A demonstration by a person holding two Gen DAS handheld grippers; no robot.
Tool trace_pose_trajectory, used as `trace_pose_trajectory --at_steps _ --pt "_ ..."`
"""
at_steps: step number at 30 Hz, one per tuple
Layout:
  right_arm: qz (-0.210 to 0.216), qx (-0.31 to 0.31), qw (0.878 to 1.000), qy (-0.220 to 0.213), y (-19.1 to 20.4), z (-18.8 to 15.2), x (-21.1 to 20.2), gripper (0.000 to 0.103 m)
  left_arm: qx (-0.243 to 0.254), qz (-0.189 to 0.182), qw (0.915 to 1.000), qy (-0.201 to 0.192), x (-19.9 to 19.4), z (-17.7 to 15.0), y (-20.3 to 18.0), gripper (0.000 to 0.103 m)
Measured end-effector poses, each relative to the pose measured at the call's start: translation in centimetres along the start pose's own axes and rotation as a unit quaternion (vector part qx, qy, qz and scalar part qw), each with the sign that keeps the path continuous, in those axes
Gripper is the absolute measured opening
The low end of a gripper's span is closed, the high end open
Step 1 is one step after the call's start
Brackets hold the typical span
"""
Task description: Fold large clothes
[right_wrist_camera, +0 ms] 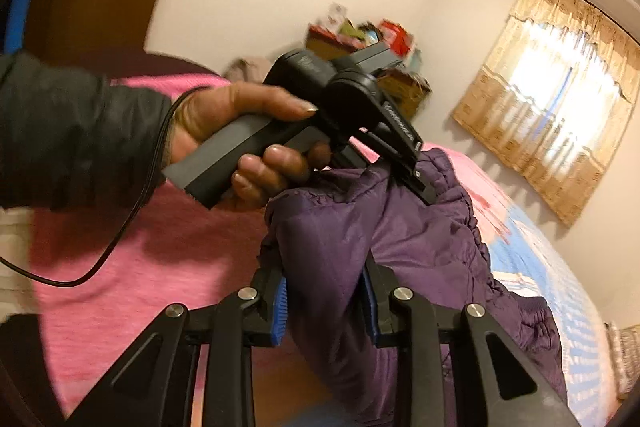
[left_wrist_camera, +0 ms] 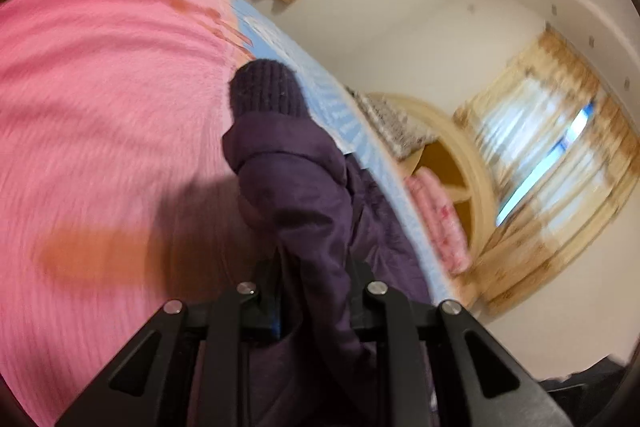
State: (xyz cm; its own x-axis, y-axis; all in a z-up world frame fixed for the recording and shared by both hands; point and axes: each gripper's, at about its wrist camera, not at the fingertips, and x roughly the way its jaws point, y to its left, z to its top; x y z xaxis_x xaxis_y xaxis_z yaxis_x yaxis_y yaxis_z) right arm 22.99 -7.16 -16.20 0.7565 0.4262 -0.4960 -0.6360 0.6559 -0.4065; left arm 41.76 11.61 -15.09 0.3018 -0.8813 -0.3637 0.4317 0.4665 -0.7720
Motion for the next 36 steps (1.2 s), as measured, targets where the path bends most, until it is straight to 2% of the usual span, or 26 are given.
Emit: trace_pose_trajectory --at_steps 3,5,8,11,14,15,16,17,18,20,21,23,24,25,28,29,31,33,35,36 --pt "0.017 0.023 0.999 -0.036 0.0 0.2 -2.5 0.029 -0.004 -0.003 0.9999 -0.015 -1.5 -0.6 -2.1 0.02" --pt "0.031 0.061 0.996 -0.059 -1.4 0.5 -4.2 0.029 0.006 -0.002 0.9999 -0.015 -1.5 0.0 -4.7 0.021" --pt "0.056 0.158 0.981 -0.099 -6.2 0.1 -7.4 0.028 0.029 -0.014 0.9995 -0.005 0.1 2.3 -9.7 0.024" --pt "0.066 0.256 0.955 -0.136 -11.9 -1.5 -10.3 0.028 0.057 -0.012 0.9982 0.017 5.6 5.3 -14.4 0.029" --pt "0.061 0.344 0.923 -0.162 -17.1 -4.3 -12.3 0.028 0.074 0.0 0.9958 0.054 10.0 6.4 -18.2 0.034" --pt "0.059 0.373 0.91 -0.169 -18.9 -5.6 -12.8 0.028 0.073 0.007 0.9944 0.077 13.5 7.2 -19.7 0.036" --pt "0.057 0.401 0.898 -0.173 -20.7 -7.1 -13.1 0.028 0.07 0.011 0.9934 0.09 14.9 7.1 -20.4 0.039" --pt "0.056 0.424 0.887 -0.175 -22.2 -8.4 -13.2 0.028 0.064 0.02 0.9918 0.109 18.0 7.5 -21.2 0.039" --pt "0.054 0.459 0.869 -0.177 -24.0 -10.5 -13.4 0.028 0.06 0.027 0.9904 0.121 19.8 7.4 -21.6 0.041" --pt "0.057 0.509 0.841 -0.174 -26.6 -13.6 -13.2 0.028 0.041 0.042 0.9872 0.148 24.0 7.2 -21.5 0.057" --pt "0.061 0.538 0.824 -0.168 -27.8 -15.8 -12.9 0.028 0.029 0.052 0.9861 0.155 26.6 7.2 -21.4 0.067" --pt "0.08 0.602 0.777 -0.164 -30.0 -20.6 -11.9 0.027 0.026 0.078 0.9841 0.157 29.5 6.8 -21.2 0.071" --pt "0.093 0.625 0.758 -0.162 -30.6 -22.5 -11.4 0.027 0.031 0.086 0.9825 0.162 30.7 6.3 -21.2 0.077" --pt "0.098 0.641 0.744 -0.161 -30.8 -24.1 -11.1 0.027 0.036 0.09 0.9818 0.163 31.2 5.9 -20.9 0.082" --pt "0.119 0.671 0.714 -0.16 -31.0 -27.5 -10.7 0.027 0.05 0.09 0.9814 0.162 31.8 5.0 -21.0 0.095" --pt "0.12 0.675 0.71 -0.16 -30.9 -28.0 -10.6 0.027 0.063 0.089 0.9818 0.156 31.8 4.8 -21.7 0.095" --pt "0.119 0.672 0.715 -0.153 -30.9 -27.9 -10.6 0.027 0.099 0.078 0.981 0.148 31.5 4.7 -23.4 0.095" --pt "0.119 0.673 0.715 -0.146 -30.9 -28.0 -11.1 0.027 0.142 0.078 0.9779 0.132 30.6 4.5 -25.9 0.097" --pt "0.111 0.675 0.717 -0.137 -30.8 -28.0 -11.3 0.027 0.19 0.097 0.9708 0.109 30.0 4.2 -27.5 0.098" --pt "0.108 0.675 0.717 -0.134 -30.8 -28.2 -11.5 0.027 0.224 0.114 0.9642 0.085 28.8 3.6 -28.3 0.1"
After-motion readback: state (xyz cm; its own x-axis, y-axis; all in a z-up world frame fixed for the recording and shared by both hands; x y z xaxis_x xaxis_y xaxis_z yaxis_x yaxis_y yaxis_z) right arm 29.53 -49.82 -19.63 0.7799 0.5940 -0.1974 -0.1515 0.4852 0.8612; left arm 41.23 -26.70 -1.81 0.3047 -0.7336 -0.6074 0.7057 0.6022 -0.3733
